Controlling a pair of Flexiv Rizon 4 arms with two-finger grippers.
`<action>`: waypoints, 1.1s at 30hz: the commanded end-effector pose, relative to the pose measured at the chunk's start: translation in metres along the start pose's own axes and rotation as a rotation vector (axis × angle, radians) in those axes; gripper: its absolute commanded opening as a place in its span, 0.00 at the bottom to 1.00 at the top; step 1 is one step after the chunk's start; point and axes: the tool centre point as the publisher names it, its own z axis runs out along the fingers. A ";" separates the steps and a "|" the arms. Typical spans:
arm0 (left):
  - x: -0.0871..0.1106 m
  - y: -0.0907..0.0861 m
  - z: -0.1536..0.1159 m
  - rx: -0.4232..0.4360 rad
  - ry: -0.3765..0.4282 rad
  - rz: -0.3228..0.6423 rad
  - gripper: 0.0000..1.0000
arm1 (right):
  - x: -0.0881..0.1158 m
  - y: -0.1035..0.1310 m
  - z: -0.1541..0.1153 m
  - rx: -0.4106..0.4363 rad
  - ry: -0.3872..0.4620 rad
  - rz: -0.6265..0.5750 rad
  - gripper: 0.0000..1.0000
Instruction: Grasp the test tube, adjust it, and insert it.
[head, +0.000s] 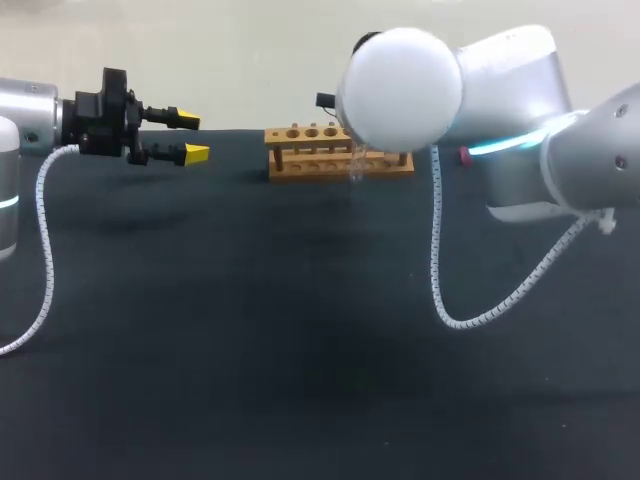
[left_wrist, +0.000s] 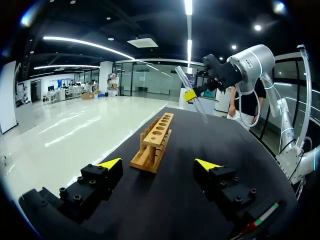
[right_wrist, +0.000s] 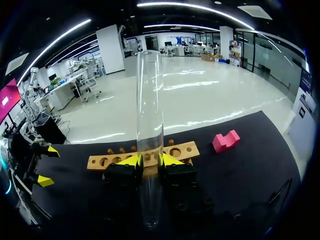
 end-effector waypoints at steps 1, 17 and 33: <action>0.001 0.000 0.000 -0.002 -0.003 0.003 1.00 | -0.003 0.000 0.002 0.003 -0.245 0.002 0.00; 0.001 0.000 0.000 -0.002 -0.003 0.003 1.00 | -0.039 0.000 0.009 0.008 -0.468 -0.016 0.00; 0.001 0.000 0.000 -0.002 -0.003 0.003 1.00 | -0.056 -0.001 0.014 0.021 -0.561 -0.024 0.00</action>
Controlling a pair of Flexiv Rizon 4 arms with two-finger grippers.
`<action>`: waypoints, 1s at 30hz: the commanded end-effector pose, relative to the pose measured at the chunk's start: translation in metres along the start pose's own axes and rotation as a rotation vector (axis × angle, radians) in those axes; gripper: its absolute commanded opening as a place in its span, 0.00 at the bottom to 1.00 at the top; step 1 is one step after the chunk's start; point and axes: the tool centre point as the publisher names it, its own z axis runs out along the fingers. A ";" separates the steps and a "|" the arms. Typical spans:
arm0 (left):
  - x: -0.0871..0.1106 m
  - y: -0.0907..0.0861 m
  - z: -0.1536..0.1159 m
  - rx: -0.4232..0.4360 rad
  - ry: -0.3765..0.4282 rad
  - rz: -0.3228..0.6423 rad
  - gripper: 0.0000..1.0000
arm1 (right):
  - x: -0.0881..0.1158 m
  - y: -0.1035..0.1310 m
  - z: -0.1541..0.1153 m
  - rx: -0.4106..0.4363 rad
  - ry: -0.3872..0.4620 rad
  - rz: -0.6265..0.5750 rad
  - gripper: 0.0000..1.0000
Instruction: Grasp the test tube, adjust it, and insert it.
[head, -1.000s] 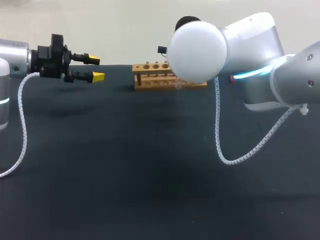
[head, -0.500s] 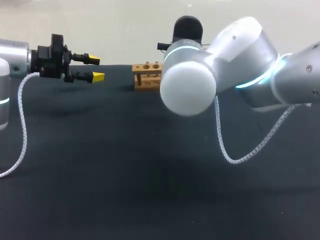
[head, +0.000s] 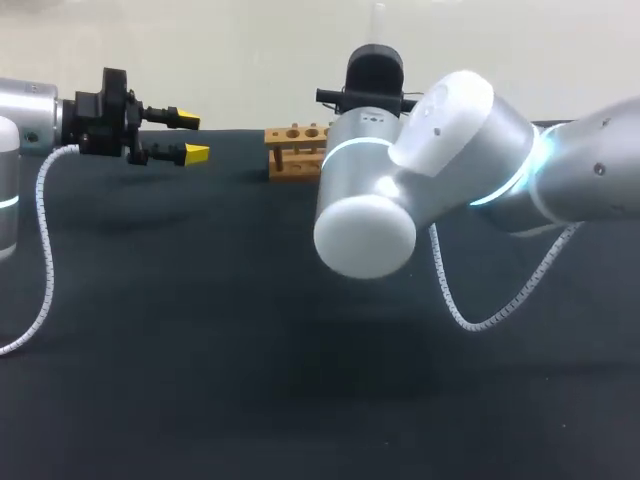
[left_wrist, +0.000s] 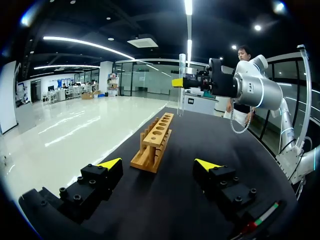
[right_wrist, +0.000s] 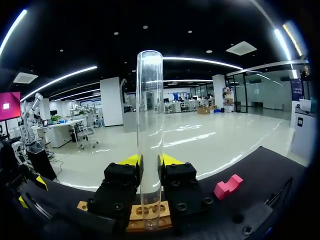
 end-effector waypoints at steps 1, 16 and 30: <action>0.001 0.000 0.000 -0.002 -0.003 0.003 1.00 | 0.002 -0.001 -0.001 0.003 -0.032 0.003 0.00; 0.001 0.000 0.000 -0.002 -0.003 0.003 1.00 | 0.002 -0.010 0.020 -0.001 -0.068 -0.017 0.00; 0.001 0.000 0.000 -0.002 -0.003 0.003 1.00 | 0.009 -0.014 0.041 -0.017 -0.073 -0.026 0.00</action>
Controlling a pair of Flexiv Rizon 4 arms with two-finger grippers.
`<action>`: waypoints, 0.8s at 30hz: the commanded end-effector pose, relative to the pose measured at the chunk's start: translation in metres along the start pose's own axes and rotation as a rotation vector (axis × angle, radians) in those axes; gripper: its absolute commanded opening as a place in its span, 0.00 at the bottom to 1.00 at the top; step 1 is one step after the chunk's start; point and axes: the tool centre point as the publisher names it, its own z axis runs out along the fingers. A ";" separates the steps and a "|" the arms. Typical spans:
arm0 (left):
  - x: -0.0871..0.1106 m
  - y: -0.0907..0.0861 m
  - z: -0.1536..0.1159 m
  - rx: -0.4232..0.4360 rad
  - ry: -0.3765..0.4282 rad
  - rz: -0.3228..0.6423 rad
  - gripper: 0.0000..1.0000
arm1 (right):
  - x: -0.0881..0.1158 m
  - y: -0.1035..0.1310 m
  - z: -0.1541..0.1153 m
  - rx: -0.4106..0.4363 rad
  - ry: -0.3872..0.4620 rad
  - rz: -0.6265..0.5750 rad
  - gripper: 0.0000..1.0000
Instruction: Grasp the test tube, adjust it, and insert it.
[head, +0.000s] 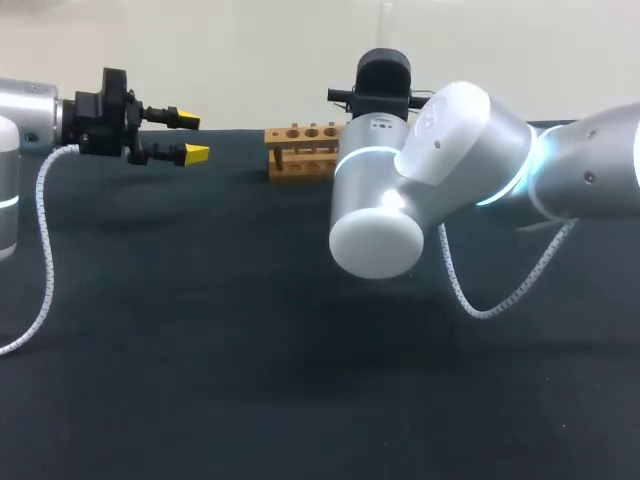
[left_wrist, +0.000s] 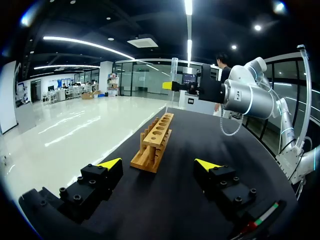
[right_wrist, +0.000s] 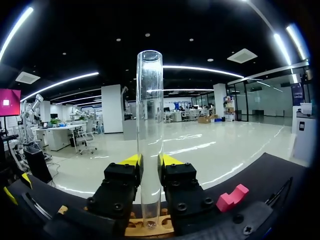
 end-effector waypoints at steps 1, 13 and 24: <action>0.001 0.000 0.000 -0.002 -0.003 0.003 1.00 | 0.004 0.000 0.007 -0.007 -0.002 0.003 0.00; 0.001 0.000 0.000 -0.002 -0.003 0.003 1.00 | 0.021 -0.002 0.014 -0.006 0.013 0.000 0.00; 0.001 0.000 0.000 -0.002 -0.003 0.003 1.00 | 0.039 0.002 0.016 -0.009 0.043 0.024 0.00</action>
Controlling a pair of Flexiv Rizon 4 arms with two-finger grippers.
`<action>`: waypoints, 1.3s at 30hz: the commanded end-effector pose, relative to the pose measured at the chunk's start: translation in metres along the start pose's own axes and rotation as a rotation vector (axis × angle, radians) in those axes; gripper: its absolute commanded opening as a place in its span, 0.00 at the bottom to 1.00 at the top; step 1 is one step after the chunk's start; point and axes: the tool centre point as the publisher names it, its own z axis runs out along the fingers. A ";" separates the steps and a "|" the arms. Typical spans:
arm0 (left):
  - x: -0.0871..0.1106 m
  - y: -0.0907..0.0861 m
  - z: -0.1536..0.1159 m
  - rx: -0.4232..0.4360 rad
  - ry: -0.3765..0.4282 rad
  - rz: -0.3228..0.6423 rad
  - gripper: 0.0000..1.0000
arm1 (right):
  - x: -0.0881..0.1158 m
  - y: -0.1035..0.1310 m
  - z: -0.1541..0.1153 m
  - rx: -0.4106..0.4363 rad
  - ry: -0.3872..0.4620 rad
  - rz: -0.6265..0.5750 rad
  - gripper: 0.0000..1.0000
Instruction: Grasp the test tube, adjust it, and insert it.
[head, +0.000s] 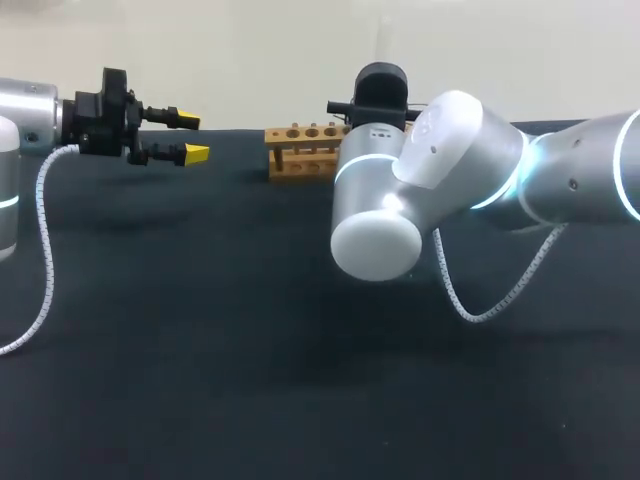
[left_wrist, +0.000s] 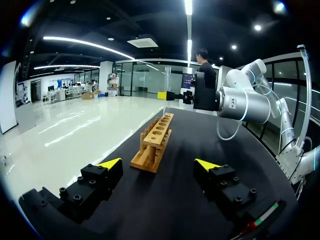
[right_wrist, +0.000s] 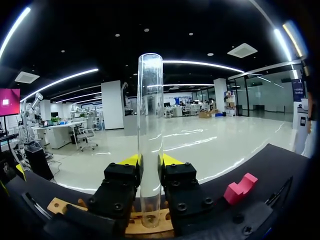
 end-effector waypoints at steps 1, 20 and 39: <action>0.001 0.000 0.000 -0.002 -0.003 0.003 1.00 | 0.005 0.001 0.003 -0.004 0.003 0.006 0.00; 0.001 0.000 0.000 -0.002 -0.003 0.003 1.00 | 0.032 0.006 0.006 -0.019 0.048 0.037 0.00; 0.001 0.000 0.000 -0.002 -0.003 0.003 1.00 | 0.042 0.001 0.000 0.000 0.081 0.057 0.35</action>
